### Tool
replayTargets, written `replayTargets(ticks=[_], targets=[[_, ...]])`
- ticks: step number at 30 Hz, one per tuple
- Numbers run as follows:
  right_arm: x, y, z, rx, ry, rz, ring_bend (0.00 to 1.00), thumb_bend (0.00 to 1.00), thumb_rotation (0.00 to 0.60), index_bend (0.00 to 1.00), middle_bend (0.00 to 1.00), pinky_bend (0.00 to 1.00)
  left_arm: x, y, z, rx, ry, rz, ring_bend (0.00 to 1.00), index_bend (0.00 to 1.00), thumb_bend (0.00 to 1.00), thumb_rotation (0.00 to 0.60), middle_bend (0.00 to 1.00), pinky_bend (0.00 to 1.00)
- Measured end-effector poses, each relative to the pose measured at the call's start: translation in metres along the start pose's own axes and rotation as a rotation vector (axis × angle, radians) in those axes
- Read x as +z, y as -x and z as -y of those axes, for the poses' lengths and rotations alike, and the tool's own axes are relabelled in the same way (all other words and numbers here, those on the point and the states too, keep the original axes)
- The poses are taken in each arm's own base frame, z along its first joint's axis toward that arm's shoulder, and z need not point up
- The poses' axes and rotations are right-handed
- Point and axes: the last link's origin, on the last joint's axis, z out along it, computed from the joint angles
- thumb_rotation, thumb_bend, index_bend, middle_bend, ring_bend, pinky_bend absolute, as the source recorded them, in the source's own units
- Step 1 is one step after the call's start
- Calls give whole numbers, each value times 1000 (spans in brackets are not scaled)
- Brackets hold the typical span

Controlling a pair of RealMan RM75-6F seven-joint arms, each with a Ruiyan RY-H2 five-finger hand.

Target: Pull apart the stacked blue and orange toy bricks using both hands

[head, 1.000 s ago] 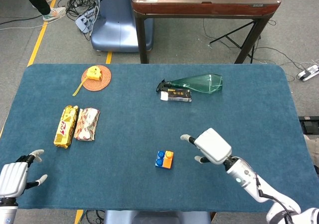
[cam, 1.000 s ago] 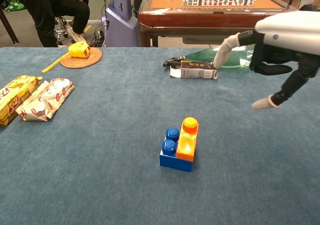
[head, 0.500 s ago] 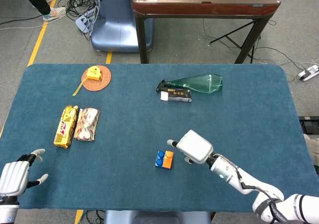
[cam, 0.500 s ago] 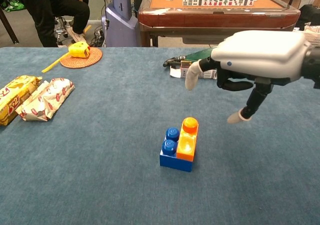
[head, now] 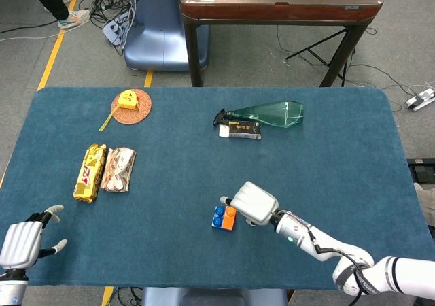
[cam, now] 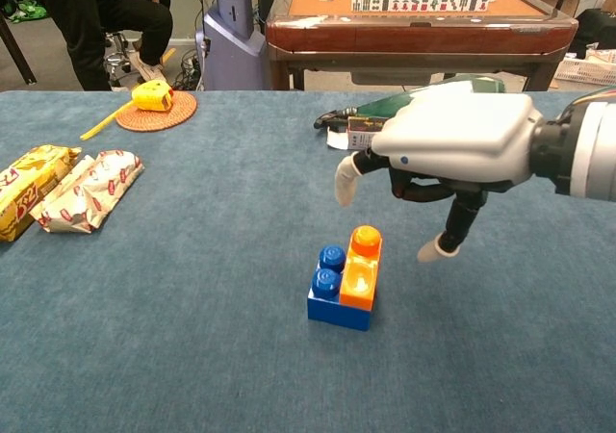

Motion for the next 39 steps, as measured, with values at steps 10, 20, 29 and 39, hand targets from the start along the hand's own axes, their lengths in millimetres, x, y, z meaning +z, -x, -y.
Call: replayTargets(ticks=[10,20,29,39], targets=[[12,1,4,-21,-20,35,1000,0,600,309,908,1000,0,3,-1,0,4,7,418,316,11,600,417,672],[26,5,6,-23,-24,70,1000,0,600,349,908,1000,-1,6,-1,3,2,17,417,316,12,600,417,672],[32,6,10,-24,-30,94,1000,0,600,438,917,1000,-2,9,0,1,2,23,418,316,12,600,418,672],[34,8,10,-21,-22,114,1000,18,600,502,919,1000,-1,10,-1,-1,4,26,417,316,11,600,417,672]])
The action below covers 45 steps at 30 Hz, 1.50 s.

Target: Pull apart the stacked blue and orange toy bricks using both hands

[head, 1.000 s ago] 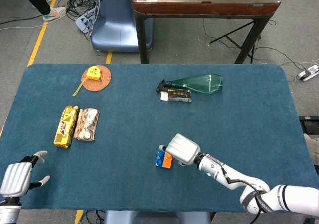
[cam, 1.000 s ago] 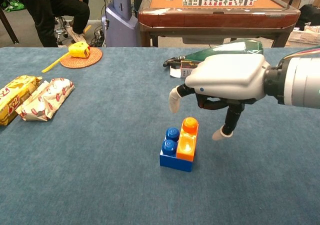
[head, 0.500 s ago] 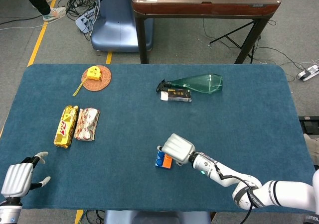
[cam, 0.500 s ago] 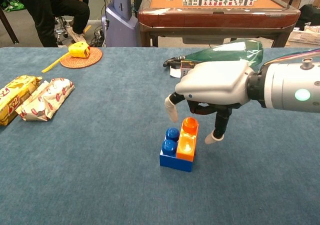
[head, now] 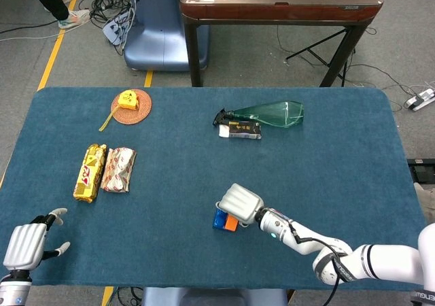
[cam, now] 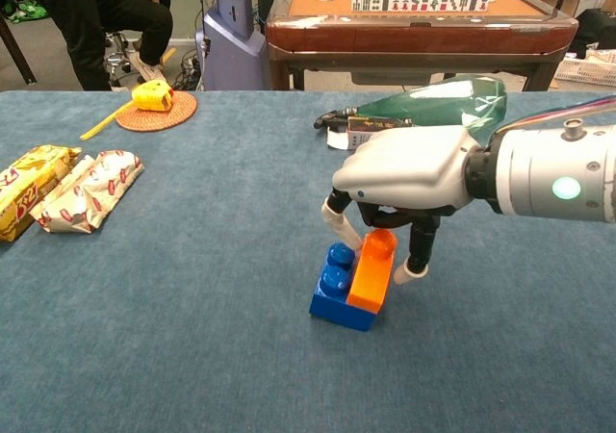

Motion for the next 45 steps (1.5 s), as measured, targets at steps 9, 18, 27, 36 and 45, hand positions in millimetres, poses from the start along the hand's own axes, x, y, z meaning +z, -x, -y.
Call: replayTargets(ticks=[9,18,27,36,45], targets=[[2,1,0,-2,8,-4,1000,161,600,557,923,1000,0,2,-1,-1,4,5,418,316,11,600,418,672],[5,2,2,-8,10,-15,1000,355,600,601,931,1000,0,3,-2,-4,4,9,418,316,12,600,418,672],[1,-8,-1,59,20,-57,1000,445,600,678,952,1000,3,1,-5,-47,15,-1,433,316,12,600,439,672],[-5,-32,-10,148,43,-144,1000,452,600,709,964,1000,18,-14,-22,-168,73,-38,521,324,11,600,566,697],[-6,-53,-20,289,68,-228,1000,461,600,714,985,1000,42,-29,-55,-331,148,-38,621,323,11,600,711,816]])
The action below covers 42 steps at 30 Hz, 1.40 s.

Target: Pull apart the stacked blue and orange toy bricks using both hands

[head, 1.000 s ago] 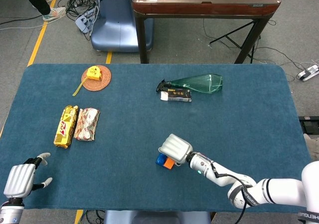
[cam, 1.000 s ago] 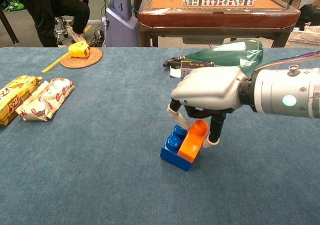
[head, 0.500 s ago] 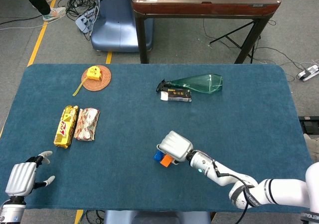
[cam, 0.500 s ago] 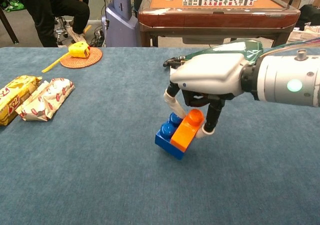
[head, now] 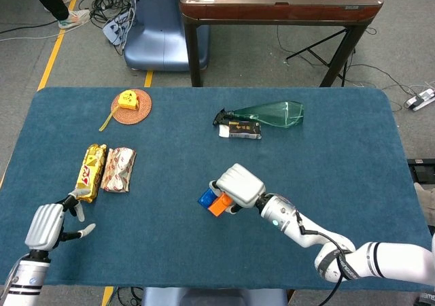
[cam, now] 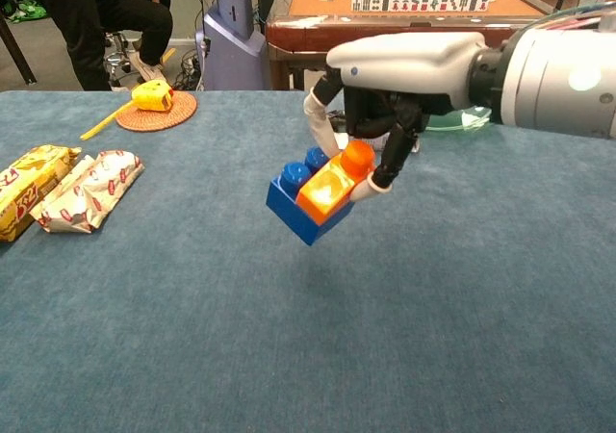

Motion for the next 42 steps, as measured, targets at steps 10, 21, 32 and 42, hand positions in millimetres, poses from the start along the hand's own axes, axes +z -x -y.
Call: replayTargets(ticks=[10,21,32,42], targets=[[5,-20,-11,218,34,-81,1000,484,600,714,1000,1000,40,8,-44,-157,66,25,931,297,11,600,1000,1000],[13,-34,-29,359,81,-228,1000,521,600,714,1000,1000,75,15,-92,-322,110,76,1000,224,0,600,1000,1000],[27,-42,-22,462,87,-250,1000,525,600,714,1000,1000,106,16,-127,-521,65,112,1000,195,0,600,1000,1000],[41,-45,-14,538,116,-256,1000,536,600,720,1000,1000,118,21,-143,-595,45,104,1000,196,0,600,1000,1000]])
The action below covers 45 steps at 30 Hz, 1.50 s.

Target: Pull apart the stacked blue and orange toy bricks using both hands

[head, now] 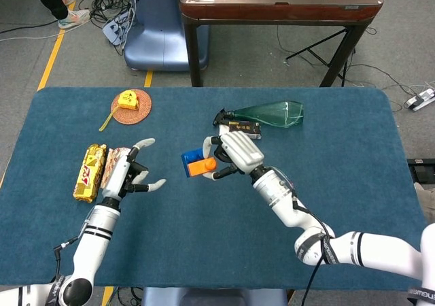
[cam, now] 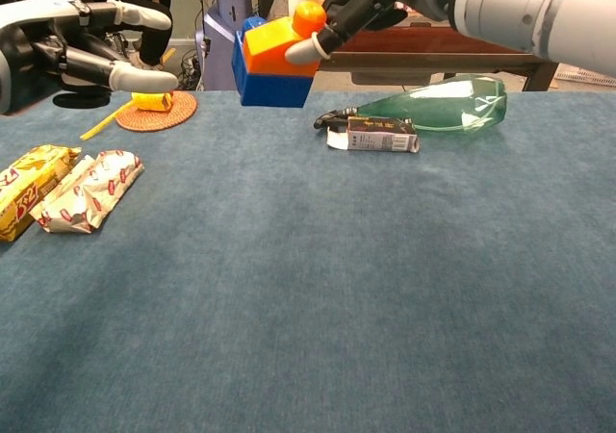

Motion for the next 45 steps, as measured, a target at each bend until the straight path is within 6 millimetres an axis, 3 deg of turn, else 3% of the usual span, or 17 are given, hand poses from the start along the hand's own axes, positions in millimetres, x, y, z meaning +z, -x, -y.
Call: replayTargets(ticks=[11,24,45], targets=[[15,12,11,98,27,-10,1000,537,600,724,1000,1000,0,10,-1,-13,-1,-13,1000,136,0,600,1000,1000],[26,28,19,179,30,-23,1000,542,600,725,1000,1000,9,22,-3,-25,-40,-68,1000,150,0,600,1000,1000],[30,38,17,297,44,1,1000,563,600,733,1000,1000,9,28,3,-126,-39,-45,1000,406,0,600,1000,1000]])
